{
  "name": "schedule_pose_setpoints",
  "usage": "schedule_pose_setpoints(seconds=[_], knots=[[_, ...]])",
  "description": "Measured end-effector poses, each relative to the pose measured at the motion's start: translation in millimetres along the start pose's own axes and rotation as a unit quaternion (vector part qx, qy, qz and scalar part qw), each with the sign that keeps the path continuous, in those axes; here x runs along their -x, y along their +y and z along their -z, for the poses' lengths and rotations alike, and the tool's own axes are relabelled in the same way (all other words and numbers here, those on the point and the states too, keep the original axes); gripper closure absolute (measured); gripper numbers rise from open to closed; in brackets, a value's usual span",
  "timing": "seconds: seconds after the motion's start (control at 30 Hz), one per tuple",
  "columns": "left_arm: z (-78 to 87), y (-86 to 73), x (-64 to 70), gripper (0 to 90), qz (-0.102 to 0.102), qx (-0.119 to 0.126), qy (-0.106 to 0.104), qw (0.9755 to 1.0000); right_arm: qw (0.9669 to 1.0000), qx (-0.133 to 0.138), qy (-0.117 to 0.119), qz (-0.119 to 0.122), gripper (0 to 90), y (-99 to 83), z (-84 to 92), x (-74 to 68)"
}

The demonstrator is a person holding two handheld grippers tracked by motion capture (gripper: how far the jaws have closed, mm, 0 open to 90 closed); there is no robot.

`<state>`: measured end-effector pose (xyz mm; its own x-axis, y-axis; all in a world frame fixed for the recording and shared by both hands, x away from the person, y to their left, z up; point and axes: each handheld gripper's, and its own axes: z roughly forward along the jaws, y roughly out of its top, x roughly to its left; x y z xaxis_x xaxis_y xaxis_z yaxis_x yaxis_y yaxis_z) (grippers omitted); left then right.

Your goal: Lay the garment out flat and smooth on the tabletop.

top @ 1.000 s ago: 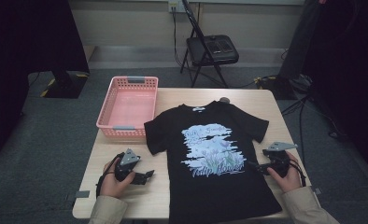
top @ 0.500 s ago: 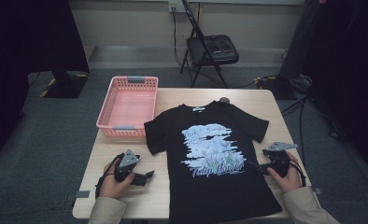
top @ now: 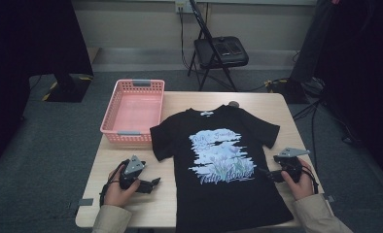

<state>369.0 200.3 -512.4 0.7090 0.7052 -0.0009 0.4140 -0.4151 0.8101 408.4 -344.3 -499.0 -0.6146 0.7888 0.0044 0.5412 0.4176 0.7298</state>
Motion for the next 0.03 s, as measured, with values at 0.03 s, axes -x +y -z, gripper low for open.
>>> schedule_pose_setpoints(seconds=[0.03], knots=[[0.0,0.0,0.1,10.7,0.0,0.0,0.0,1.0,1.0,0.0,0.0,0.0,9.6,0.1,0.0,0.0]])
